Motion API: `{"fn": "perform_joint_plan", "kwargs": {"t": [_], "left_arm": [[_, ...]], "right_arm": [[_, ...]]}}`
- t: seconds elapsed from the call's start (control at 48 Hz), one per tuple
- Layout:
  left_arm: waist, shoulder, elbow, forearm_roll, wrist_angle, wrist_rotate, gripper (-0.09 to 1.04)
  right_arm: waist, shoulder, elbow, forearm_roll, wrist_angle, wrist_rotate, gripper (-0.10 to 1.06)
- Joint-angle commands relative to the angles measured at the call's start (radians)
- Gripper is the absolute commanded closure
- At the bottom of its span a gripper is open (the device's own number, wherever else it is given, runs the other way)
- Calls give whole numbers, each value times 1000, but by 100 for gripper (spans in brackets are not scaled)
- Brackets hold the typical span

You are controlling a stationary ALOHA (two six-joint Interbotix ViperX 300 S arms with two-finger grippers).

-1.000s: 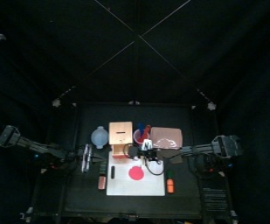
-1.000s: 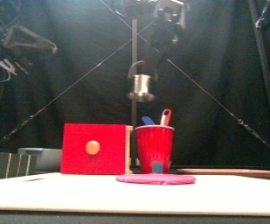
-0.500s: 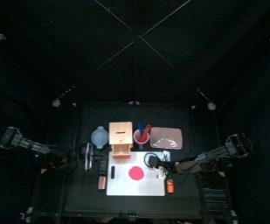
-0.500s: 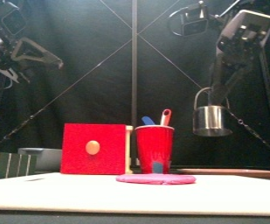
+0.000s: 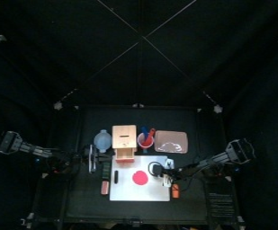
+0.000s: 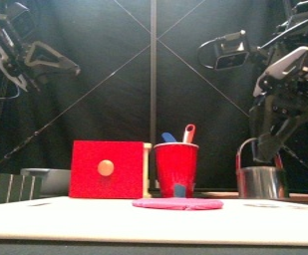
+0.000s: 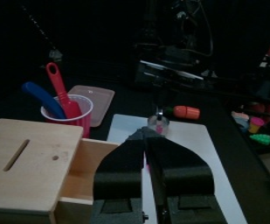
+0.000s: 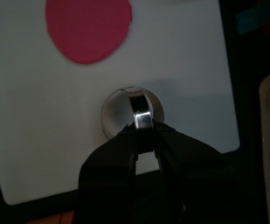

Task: Get the cutter from the drawer then cut the dough then place the extra dough in the bowl
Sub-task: Shut the drawer

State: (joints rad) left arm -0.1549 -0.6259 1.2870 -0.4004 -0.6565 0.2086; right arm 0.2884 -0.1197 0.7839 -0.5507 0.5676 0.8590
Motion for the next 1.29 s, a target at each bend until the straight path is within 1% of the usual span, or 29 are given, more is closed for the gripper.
{"fn": "perform_joint_plan", "kwargs": {"t": [0.021,0.104,0.208,0.333,0.458,0.5,0.583,0.688,0.771,0.875,0.979,1.083,1.188,1.292], "left_arm": [[5,2,-28,-3,-3,0,57],[8,2,-31,-12,-5,3,56],[34,8,-35,-28,0,3,55],[87,23,-63,-63,26,5,55],[172,35,-115,-87,78,8,55],[207,40,-138,-86,115,9,55],[291,52,-196,-77,244,9,55],[391,63,-276,-46,445,12,56],[462,74,-342,2,603,14,56],[554,101,-431,80,785,14,56],[615,143,-508,155,916,15,56],[657,212,-594,249,1025,20,57],[667,299,-670,330,1103,46,57],[676,420,-756,388,1184,92,57]], "right_arm": [[-2,-11,-20,-3,8,6,11],[2,-25,-37,-5,21,6,7],[3,-48,-67,-17,35,6,6],[5,-66,-115,-52,34,8,6],[2,-58,-161,-106,0,6,6],[-3,-48,-175,-130,-35,8,7],[-14,-20,-193,-161,-121,9,7],[-41,26,-212,-170,-241,9,11],[-66,67,-230,-170,-313,-2,20],[-81,109,-252,-179,-364,-9,37],[-89,144,-270,-196,-394,-12,56],[-87,172,-288,-207,-416,-12,69],[-89,207,-316,-218,-431,-14,78],[-91,239,-339,-238,-443,-26,79]]}}
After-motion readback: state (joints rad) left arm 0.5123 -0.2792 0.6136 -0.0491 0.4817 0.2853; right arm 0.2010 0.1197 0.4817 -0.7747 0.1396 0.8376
